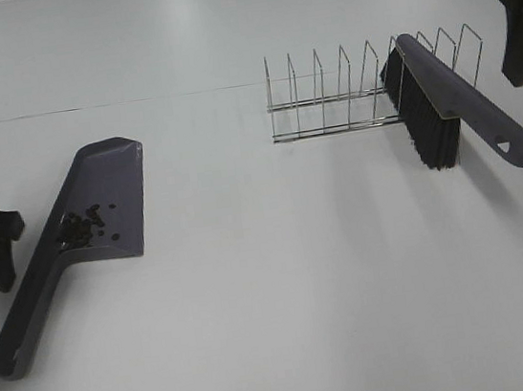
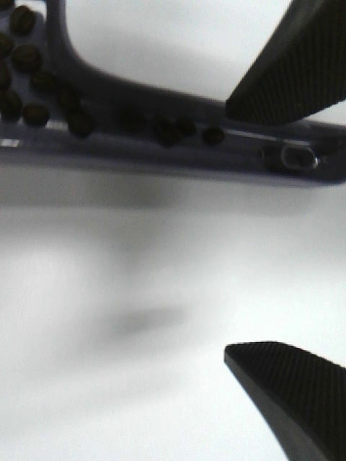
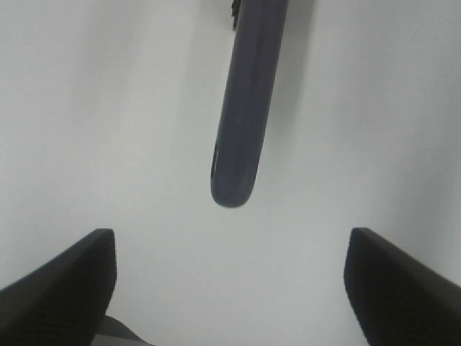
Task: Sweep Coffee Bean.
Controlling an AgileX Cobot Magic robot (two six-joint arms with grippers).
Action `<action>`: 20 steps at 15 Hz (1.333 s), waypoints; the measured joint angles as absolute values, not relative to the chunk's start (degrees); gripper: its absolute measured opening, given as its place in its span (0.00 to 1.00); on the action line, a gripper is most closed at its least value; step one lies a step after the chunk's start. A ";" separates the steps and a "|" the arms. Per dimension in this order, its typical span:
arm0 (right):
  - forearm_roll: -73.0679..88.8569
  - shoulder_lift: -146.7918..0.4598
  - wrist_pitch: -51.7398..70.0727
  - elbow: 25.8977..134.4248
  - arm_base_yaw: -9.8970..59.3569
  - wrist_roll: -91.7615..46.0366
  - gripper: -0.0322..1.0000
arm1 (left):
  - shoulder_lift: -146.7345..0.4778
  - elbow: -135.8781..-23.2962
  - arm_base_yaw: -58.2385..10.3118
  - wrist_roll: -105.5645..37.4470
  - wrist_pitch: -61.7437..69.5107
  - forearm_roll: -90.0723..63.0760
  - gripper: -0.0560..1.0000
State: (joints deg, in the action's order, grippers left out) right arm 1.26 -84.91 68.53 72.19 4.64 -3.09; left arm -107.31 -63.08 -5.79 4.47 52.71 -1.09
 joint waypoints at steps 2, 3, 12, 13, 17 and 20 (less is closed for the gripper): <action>1.20 -77.98 65.15 64.00 4.64 -3.67 0.76 | -102.39 -62.91 -0.40 4.07 56.21 -0.92 0.77; 1.20 -71.79 63.20 56.04 4.64 -3.78 0.76 | -96.72 -60.56 1.78 3.78 58.16 -0.40 0.77; 4.24 -41.31 60.22 28.13 4.64 -3.84 0.76 | -56.89 -31.17 1.89 4.13 52.88 -1.66 0.77; 4.41 -39.59 60.96 27.73 4.64 -3.84 0.76 | -54.32 -31.17 1.89 4.13 52.94 -1.66 0.77; 5.39 -29.45 64.23 26.99 4.64 -3.84 0.76 | -39.82 -31.23 1.89 4.07 59.42 -2.06 0.77; 5.27 -20.40 64.46 26.99 4.64 -4.01 0.76 | -26.01 -31.23 1.89 3.84 64.29 -2.06 0.77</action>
